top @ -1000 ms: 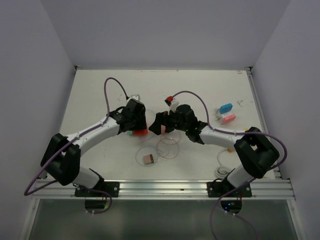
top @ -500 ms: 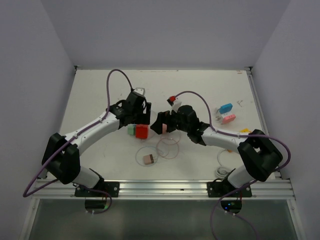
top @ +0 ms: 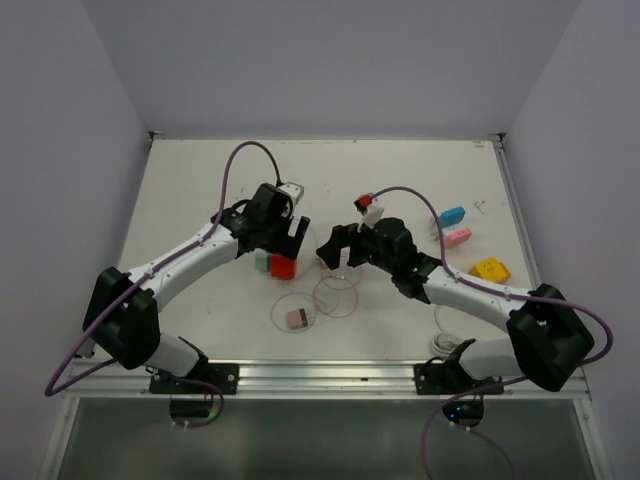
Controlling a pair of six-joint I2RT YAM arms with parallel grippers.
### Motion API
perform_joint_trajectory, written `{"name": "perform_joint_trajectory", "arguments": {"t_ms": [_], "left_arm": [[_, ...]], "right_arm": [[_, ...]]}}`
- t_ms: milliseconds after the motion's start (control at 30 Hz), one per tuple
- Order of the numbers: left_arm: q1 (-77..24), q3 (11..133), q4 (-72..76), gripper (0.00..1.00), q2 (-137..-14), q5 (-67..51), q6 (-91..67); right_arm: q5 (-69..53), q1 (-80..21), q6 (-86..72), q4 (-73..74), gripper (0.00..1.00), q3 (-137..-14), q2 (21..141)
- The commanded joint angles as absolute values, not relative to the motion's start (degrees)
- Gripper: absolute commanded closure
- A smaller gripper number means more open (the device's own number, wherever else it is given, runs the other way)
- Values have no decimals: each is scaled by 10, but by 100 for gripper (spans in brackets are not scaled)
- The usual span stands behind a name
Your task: Pull the plug off the socket
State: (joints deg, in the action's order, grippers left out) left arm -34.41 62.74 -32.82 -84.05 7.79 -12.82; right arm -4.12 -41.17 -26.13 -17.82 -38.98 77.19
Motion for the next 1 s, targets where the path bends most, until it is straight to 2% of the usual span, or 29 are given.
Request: {"name": "perform_joint_trajectory", "arguments": {"t_ms": [0,167,533,700,967], "left_arm": [[-342,651,-341,2,-840,41,-90],[-358,641,-329,2,-832,22,-18],[-457,596,-307,2,-846,134,107],[-487,571,-285,4,-860,210,129],[-514,551,-245,5,-869,247,147]], "right_arm": [[-2,-410,-243,-173,1,-374,738],[26,-409,-240,-165,1,-357,714],[111,-383,-259,-173,1,-304,638],[95,-364,-272,-182,1,-298,644],[42,-336,-294,-201,1,-294,668]]}}
